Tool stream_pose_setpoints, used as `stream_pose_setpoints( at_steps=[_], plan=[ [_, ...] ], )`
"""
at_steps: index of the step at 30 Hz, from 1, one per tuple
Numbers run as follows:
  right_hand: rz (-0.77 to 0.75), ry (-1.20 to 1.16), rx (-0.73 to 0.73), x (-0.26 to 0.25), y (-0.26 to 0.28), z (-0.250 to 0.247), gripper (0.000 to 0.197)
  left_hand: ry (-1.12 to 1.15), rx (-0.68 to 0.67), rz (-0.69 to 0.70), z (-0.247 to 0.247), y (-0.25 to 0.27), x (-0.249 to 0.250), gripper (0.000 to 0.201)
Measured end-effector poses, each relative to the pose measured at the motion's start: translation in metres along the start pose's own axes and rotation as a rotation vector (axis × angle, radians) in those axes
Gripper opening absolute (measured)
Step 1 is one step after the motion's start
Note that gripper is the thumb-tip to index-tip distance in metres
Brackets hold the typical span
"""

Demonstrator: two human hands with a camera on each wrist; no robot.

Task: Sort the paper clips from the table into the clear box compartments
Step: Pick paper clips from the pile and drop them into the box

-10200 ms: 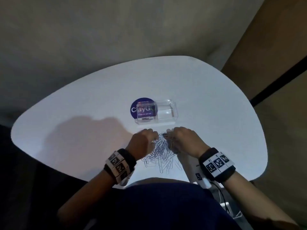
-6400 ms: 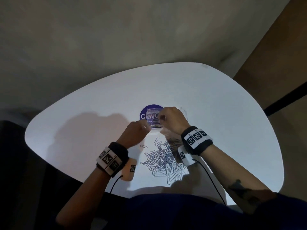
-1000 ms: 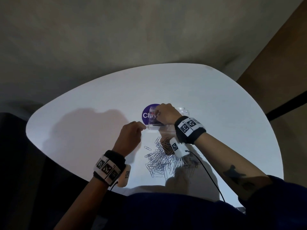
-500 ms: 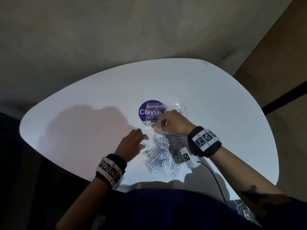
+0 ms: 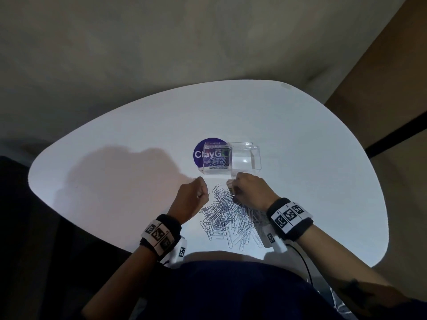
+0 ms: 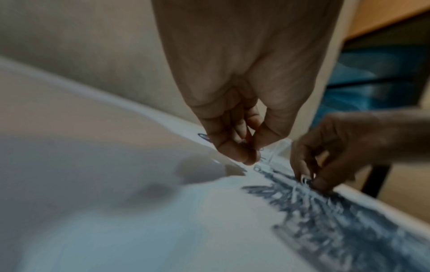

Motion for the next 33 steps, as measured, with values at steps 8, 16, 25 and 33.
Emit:
stream_pose_setpoints(
  at_steps=[8, 16, 25, 33],
  plan=[
    [0.058, -0.109, -0.048, 0.015, 0.019, -0.016, 0.010, 0.214, -0.112, -0.235, 0.009, -0.015, 0.007, 0.013],
    [-0.031, -0.003, 0.051, 0.004, -0.003, 0.003, 0.027, -0.336, -0.102, 0.144, 0.018, -0.025, 0.015, 0.027],
    [-0.018, -0.109, 0.089, 0.008, -0.006, 0.007, 0.012, -0.325, -0.086, 0.166, 0.021, -0.024, 0.011, 0.007],
    [0.095, -0.513, 0.178, 0.023, 0.001, 0.004, 0.013, 0.191, -0.288, -0.216, 0.004, -0.022, -0.003, 0.017]
  ],
)
Point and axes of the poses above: each hand's wrist, its own y-axis away from the middle knuckle, its own z-axis out of the palm, x = y × z, the point moved 3 cm from there along -y, towards the middle knuckle, and after that the axes turned 5 degrees about -y, right-handed, at the moved point
